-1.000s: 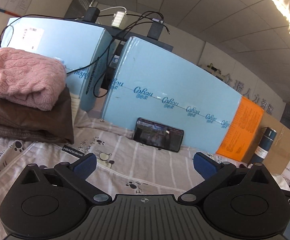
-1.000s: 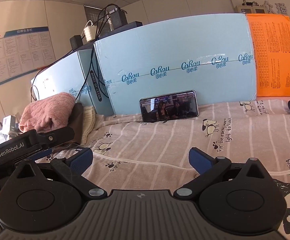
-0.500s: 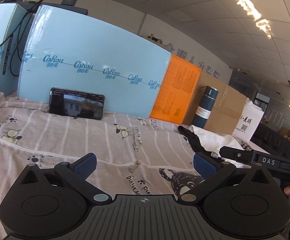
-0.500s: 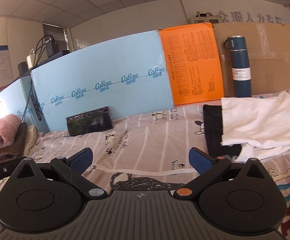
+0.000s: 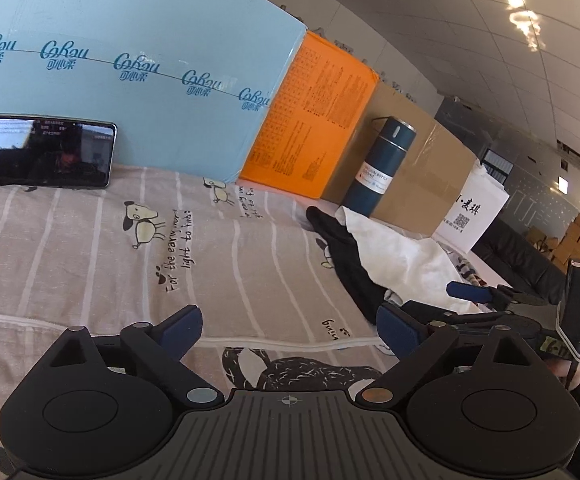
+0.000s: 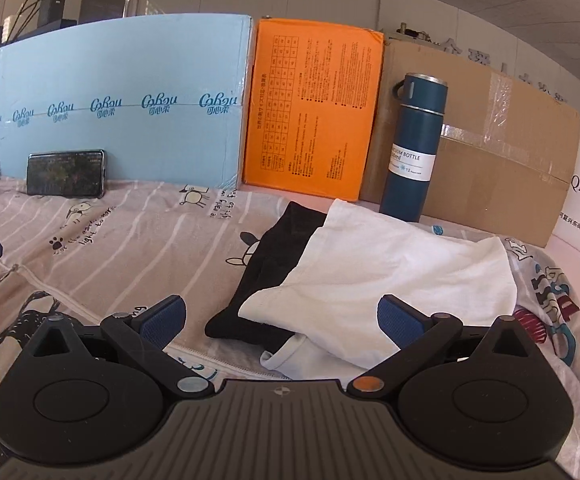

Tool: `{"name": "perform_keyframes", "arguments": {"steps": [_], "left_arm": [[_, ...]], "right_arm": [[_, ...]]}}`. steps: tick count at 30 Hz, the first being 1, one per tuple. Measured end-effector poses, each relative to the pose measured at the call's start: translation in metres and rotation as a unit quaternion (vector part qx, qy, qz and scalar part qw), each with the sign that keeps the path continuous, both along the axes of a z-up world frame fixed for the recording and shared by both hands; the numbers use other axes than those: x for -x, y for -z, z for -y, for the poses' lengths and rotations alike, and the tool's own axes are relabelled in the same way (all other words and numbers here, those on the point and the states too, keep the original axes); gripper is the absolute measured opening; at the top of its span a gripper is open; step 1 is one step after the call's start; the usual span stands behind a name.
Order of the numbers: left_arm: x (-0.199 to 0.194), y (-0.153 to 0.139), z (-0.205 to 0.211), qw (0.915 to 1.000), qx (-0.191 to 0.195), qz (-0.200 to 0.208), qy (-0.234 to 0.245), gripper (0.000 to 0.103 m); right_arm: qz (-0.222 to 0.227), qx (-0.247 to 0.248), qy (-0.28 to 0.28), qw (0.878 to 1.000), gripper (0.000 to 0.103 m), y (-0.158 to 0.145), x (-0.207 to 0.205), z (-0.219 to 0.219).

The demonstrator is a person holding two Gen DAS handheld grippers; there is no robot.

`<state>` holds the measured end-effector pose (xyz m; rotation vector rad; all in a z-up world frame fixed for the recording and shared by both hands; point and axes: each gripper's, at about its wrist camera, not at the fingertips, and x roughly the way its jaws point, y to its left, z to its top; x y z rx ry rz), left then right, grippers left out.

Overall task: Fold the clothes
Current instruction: 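Grasp the white T-shirt with the right tool while the left tool grasps its black-trimmed edge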

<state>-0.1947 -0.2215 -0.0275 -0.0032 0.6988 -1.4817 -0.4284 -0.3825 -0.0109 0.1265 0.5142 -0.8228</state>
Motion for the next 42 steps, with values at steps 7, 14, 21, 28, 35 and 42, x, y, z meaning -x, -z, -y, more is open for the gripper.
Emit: {"name": "perform_keyframes", "arguments": {"steps": [7, 14, 21, 28, 35, 42], "left_arm": [[0.005, 0.005, 0.022, 0.9999, -0.014, -0.004, 0.002, 0.093], [0.017, 0.009, 0.05, 0.9997, -0.013, -0.014, 0.017, 0.093], [0.035, 0.007, 0.093, 0.9983, -0.004, -0.034, 0.046, 0.085], [0.063, 0.017, 0.164, 0.9892, -0.021, -0.12, 0.081, 0.077], [0.063, 0.051, 0.21, 0.9741, -0.038, -0.216, 0.054, 0.023], [0.068, 0.042, 0.2, 0.9774, 0.005, -0.192, 0.089, 0.0]], "right_arm": [[0.019, -0.095, 0.051, 0.994, 0.096, 0.028, -0.007, 0.05], [0.113, -0.113, 0.079, 0.984, 0.019, 0.02, 0.026, 0.057], [0.239, -0.16, 0.101, 0.952, 0.011, 0.008, 0.067, 0.07], [0.348, -0.181, 0.126, 0.911, 0.01, 0.005, 0.105, 0.078], [0.368, -0.185, 0.114, 0.904, 0.01, 0.006, 0.113, 0.077], [0.439, -0.152, 0.072, 0.883, 0.007, 0.002, 0.129, 0.067]]}}
